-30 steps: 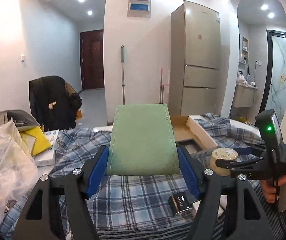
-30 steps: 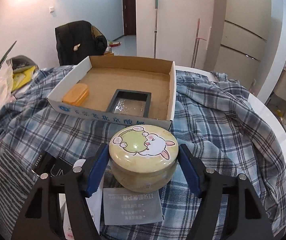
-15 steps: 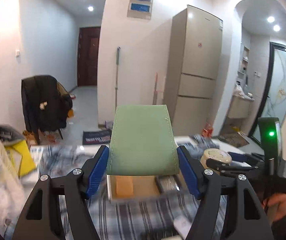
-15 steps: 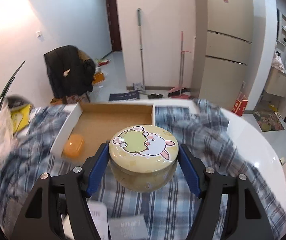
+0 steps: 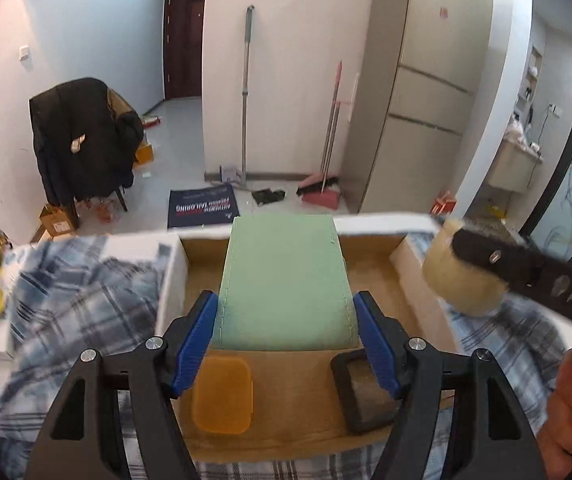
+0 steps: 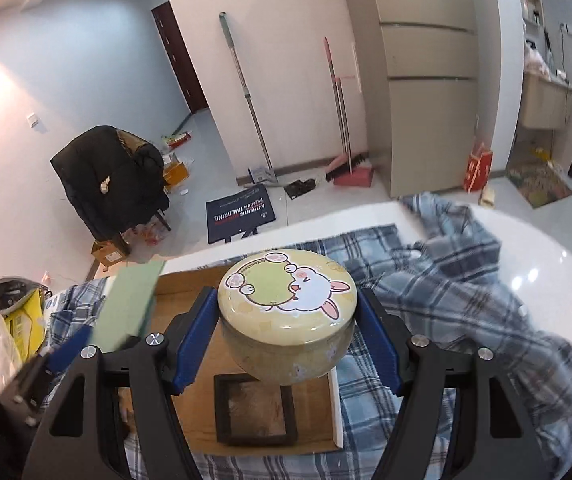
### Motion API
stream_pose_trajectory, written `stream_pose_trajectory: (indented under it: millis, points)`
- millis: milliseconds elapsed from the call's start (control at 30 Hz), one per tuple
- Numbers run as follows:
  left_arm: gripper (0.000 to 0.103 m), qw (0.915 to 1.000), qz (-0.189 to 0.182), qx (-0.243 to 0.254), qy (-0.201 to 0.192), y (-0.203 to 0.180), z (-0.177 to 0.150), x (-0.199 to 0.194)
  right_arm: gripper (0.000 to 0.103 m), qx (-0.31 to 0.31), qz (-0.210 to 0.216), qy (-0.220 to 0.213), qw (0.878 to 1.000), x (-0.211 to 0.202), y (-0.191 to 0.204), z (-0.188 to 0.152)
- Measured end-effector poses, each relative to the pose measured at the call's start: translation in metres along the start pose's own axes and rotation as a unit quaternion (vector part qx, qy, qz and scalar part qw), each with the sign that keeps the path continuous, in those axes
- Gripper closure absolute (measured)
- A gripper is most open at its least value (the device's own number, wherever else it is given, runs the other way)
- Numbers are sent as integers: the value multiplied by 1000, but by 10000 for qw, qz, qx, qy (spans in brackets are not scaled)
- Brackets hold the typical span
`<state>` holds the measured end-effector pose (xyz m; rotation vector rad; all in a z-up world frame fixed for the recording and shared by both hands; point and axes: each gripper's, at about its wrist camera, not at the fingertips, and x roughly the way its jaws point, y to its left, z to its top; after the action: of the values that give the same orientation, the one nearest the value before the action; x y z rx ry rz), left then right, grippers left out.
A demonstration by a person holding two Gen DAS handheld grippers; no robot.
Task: Organize rigid objects
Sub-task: 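Place the green pad and cream tin into the cardboard box and release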
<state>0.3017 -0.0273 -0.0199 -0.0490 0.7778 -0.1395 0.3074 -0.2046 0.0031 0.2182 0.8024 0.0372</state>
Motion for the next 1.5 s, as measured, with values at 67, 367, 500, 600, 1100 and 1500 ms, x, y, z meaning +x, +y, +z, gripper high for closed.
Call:
stream_pose_trajectory:
  millis: [67, 367, 500, 600, 1100, 1500]
  points:
    - [32, 9996, 254, -74, 70, 2, -8, 16, 35, -46, 80, 56, 9999, 7, -3, -9]
    - [31, 9997, 192, -8, 180, 0, -14, 31, 35, 5, 558, 157, 9983, 12, -4, -14]
    - [18, 9999, 168, -19, -13, 4, -18, 24, 35, -107, 731, -43, 9973, 7, 0, -14]
    - [18, 9982, 225, -25, -558, 7, -18, 2, 35, -457, 845, -263, 9950, 6, 11, -17]
    - [0, 9846, 345, -578, -1616, 33, -14, -36, 34, -608, 532, 108, 9967, 51, 20, -28]
    - [0, 9821, 282, -652, -1745, 38, -12, -51, 28, -859, 141, 171, 9961, 57, 22, -32]
